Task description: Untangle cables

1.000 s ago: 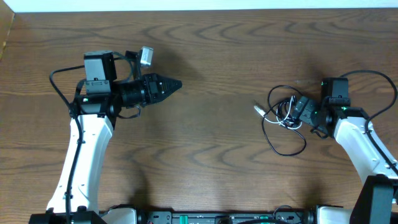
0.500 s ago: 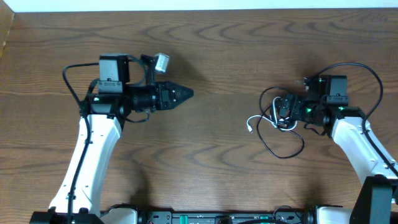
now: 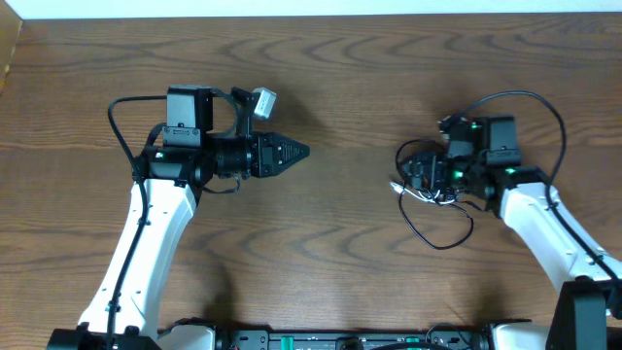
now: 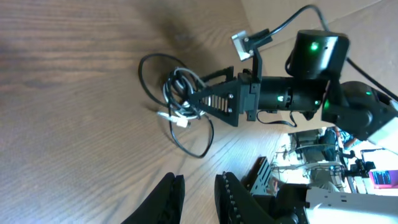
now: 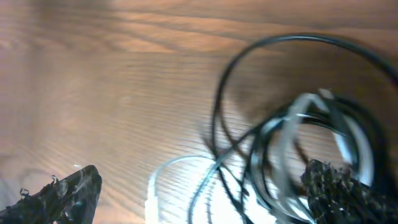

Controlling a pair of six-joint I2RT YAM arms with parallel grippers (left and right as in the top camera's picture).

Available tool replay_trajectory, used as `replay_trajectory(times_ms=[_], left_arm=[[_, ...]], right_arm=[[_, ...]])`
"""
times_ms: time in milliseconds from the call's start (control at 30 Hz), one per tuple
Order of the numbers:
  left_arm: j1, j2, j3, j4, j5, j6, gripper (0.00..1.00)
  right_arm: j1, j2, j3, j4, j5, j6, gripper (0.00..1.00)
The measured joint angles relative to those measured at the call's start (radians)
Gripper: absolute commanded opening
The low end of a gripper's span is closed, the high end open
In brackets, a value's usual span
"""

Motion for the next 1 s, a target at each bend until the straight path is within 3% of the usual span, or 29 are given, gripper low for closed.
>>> replay_trajectory(times_ms=[67, 200, 233, 267, 433, 600, 733, 1000], left_arm=[[0.000, 0.000, 0.000, -0.027, -0.017, 0.010, 0.22], [0.000, 0.000, 0.000, -0.092, -0.043, 0.051, 0.22], [0.000, 0.000, 0.000, -0.101, -0.046, 0.063, 0.22], [0.000, 0.000, 0.000, -0.110, -0.048, 0.073, 0.22], [0.000, 0.000, 0.000, -0.114, -0.054, 0.099, 0.22], [0.000, 0.000, 0.000, -0.114, -0.061, 0.104, 0.23], [0.000, 0.000, -0.002, -0.109, -0.068, 0.107, 0.39], [0.000, 0.050, -0.040, -0.078, -0.115, 0.118, 0.43]], right_arm=[[0.024, 0.000, 0.000, -0.002, 0.013, 0.004, 0.99], [0.048, 0.000, 0.000, -0.024, 0.083, 0.024, 0.65], [0.048, 0.002, 0.000, -0.030, 0.096, 0.031, 0.47], [0.051, 0.005, 0.000, -0.031, 0.116, 0.036, 0.04], [0.051, 0.035, 0.000, -0.021, 0.155, 0.086, 0.01], [0.051, 0.043, 0.000, 0.094, 0.063, 0.113, 0.01], [0.051, 0.041, 0.021, 0.105, -0.048, 0.095, 0.01], [0.051, -0.069, 0.144, -0.030, -0.143, 0.034, 0.01]])
